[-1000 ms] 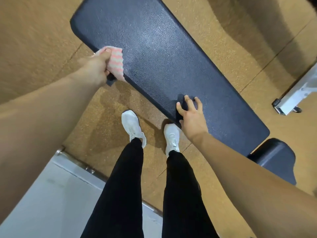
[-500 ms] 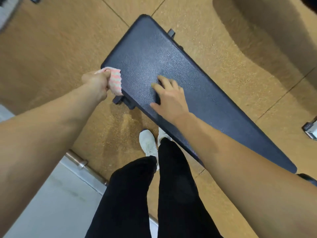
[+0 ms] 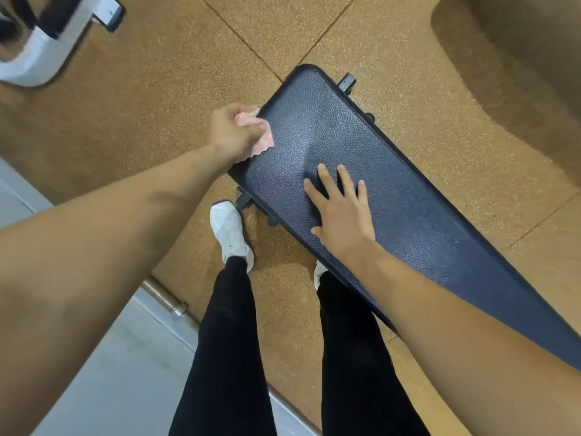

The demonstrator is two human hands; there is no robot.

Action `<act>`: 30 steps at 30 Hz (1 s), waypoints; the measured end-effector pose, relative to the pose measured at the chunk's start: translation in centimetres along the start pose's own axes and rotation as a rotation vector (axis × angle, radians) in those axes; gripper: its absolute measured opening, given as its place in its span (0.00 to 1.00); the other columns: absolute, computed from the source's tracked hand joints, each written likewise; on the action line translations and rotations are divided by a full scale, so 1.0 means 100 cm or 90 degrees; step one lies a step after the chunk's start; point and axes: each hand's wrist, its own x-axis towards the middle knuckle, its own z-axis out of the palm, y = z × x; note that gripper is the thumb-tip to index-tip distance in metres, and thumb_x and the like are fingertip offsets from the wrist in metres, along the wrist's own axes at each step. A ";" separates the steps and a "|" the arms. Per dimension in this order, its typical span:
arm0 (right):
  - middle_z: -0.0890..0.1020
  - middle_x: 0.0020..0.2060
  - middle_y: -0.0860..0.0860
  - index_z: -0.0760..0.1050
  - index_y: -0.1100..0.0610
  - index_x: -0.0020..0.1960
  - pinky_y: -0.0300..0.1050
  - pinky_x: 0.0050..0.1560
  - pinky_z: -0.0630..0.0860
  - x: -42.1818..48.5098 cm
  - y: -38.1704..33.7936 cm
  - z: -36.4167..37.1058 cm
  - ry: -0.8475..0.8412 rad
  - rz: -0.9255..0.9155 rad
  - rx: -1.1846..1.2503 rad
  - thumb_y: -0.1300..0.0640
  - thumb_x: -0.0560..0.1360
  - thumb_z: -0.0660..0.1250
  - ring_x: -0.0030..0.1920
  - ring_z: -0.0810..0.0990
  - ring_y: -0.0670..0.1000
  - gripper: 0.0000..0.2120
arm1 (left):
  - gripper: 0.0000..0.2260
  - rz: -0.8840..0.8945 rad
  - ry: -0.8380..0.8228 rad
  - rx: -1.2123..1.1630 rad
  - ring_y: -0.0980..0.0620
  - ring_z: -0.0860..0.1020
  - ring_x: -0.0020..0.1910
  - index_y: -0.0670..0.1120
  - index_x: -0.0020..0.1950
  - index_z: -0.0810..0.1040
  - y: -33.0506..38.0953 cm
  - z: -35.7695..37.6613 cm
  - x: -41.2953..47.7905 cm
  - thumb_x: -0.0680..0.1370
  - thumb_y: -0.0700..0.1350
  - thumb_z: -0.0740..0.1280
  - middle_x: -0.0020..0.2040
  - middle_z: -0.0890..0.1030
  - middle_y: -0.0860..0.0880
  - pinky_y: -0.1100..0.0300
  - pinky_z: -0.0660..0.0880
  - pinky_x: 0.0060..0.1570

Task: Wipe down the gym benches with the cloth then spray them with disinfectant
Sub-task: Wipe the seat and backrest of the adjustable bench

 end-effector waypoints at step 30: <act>0.83 0.41 0.60 0.81 0.61 0.46 0.46 0.44 0.75 0.003 -0.205 -0.320 0.211 0.150 0.926 0.61 0.76 0.74 0.40 0.79 0.50 0.03 | 0.12 0.332 -0.228 -0.032 0.56 0.74 0.68 0.55 0.66 0.83 0.098 -0.323 -0.140 0.84 0.49 0.64 0.66 0.78 0.52 0.74 0.68 0.62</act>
